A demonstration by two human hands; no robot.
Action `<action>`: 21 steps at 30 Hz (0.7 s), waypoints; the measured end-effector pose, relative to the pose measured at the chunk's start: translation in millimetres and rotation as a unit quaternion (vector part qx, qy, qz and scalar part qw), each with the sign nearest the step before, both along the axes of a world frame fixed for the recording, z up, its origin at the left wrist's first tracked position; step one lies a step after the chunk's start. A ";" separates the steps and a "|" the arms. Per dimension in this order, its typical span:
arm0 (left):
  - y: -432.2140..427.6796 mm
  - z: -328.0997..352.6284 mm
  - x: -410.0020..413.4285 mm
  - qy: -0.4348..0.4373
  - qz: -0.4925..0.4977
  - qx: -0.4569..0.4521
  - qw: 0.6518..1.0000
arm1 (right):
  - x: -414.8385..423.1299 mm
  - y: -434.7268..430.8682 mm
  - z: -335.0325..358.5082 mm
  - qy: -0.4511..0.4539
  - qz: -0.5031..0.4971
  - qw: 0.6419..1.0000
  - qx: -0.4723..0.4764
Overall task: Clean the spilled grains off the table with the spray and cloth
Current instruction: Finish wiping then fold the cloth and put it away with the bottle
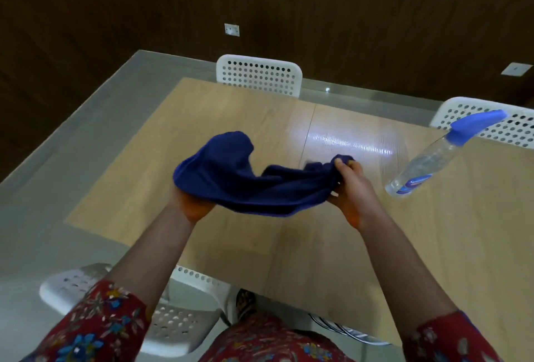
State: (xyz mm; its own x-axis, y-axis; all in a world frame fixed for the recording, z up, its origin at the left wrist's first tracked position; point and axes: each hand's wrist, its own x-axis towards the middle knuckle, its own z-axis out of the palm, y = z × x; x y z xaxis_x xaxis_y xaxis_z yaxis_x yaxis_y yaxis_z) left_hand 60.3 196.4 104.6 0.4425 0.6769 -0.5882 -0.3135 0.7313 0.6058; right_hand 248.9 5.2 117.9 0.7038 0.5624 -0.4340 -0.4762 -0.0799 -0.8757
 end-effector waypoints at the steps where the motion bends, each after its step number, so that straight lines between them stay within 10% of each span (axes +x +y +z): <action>1: 0.4 7.3 -4.2 -0.030 -0.003 0.023 0.999 | 2.7 1.4 0.3 -0.002 0.012 1.000 0.010; 5: 12.4 -1.2 -16.4 -0.078 -0.003 0.029 0.997 | 7.9 15.4 0.5 0.046 -0.011 0.997 0.059; 10: 26.2 -35.2 -16.0 0.096 -0.306 -0.032 0.947 | 0.5 13.6 -8.8 0.210 -0.058 0.958 0.185; 16: -2.8 -44.5 19.1 0.372 -0.608 0.175 0.679 | -38.8 19.1 -53.0 0.234 0.019 0.972 0.012; 21: -11.3 -37.6 36.2 0.199 -0.536 0.198 0.796 | -21.9 18.4 -39.4 0.223 0.074 0.969 0.077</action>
